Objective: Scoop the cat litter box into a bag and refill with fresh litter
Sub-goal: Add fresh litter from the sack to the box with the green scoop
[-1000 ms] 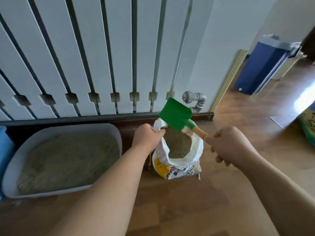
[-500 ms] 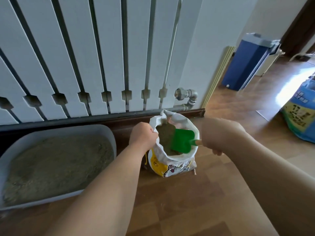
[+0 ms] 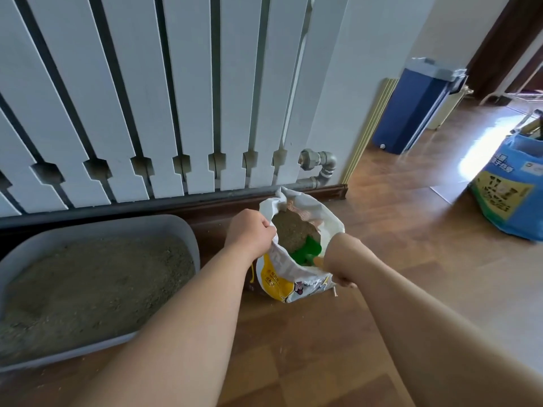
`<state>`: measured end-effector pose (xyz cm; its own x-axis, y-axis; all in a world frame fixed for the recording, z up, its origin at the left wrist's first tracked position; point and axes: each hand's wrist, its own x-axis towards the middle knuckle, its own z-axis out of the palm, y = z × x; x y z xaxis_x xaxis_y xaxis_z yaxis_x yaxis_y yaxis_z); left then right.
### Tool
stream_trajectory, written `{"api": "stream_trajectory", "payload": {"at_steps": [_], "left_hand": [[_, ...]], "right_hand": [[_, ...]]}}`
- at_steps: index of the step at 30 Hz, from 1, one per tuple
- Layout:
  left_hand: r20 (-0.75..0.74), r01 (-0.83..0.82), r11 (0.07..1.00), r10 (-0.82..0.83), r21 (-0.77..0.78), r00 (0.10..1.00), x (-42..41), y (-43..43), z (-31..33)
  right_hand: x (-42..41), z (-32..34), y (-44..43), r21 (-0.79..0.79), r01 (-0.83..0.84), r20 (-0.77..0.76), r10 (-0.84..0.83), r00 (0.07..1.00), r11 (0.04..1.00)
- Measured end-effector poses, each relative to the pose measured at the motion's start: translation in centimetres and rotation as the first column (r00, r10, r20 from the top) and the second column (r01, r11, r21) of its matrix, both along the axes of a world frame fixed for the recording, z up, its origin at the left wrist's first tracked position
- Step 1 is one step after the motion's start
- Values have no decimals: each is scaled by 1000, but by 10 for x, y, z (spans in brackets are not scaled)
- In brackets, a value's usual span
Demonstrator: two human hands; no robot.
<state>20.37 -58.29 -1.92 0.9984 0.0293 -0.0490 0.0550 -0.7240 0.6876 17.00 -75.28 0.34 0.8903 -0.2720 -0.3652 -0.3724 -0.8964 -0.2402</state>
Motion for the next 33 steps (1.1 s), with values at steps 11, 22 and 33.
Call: {"api": "stream_trajectory", "payload": {"at_steps": [11, 22, 33], "left_hand": [[-33, -51, 998, 52, 30, 998, 1, 1, -1], [-63, -87, 993, 92, 78, 994, -2, 4, 2], [-72, -94, 992, 100, 86, 992, 1, 1, 1]], "right_hand": [[-62, 10, -22, 329, 161, 48, -187, 981, 930], [-91, 8, -21, 422, 166, 145, -248, 958, 891], [-89, 8, -23, 376, 144, 144, -212, 967, 915]]}}
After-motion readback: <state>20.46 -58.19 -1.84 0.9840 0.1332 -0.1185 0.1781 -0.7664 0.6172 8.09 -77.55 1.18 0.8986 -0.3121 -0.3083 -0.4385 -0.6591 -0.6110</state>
